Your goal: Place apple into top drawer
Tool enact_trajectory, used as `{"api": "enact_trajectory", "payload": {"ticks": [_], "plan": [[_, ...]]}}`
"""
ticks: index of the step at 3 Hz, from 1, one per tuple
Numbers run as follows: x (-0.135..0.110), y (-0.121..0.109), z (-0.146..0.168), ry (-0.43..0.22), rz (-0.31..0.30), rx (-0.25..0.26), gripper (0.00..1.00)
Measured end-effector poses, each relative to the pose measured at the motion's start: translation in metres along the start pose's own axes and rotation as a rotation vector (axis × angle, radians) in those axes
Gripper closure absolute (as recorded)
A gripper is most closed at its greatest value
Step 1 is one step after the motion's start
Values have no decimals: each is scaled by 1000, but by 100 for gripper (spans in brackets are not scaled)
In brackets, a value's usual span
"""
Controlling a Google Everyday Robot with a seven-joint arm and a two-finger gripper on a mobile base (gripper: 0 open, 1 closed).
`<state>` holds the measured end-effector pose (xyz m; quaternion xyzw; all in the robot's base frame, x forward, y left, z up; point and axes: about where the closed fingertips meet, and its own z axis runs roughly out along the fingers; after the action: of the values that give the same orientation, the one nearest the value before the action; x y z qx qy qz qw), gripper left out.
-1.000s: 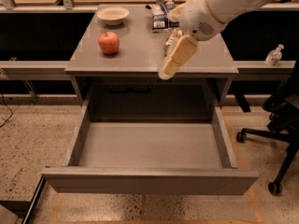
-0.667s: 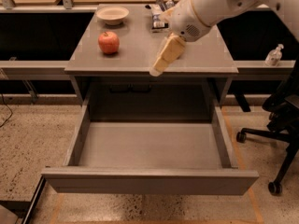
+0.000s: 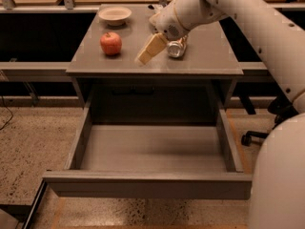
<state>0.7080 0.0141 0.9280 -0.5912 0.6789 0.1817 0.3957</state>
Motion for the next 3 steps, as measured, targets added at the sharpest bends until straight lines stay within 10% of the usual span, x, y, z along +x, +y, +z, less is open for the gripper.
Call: {"api": "enact_trajectory", "payload": {"ticks": [3], "plan": [[-16, -14, 34, -66, 24, 28, 0]]}}
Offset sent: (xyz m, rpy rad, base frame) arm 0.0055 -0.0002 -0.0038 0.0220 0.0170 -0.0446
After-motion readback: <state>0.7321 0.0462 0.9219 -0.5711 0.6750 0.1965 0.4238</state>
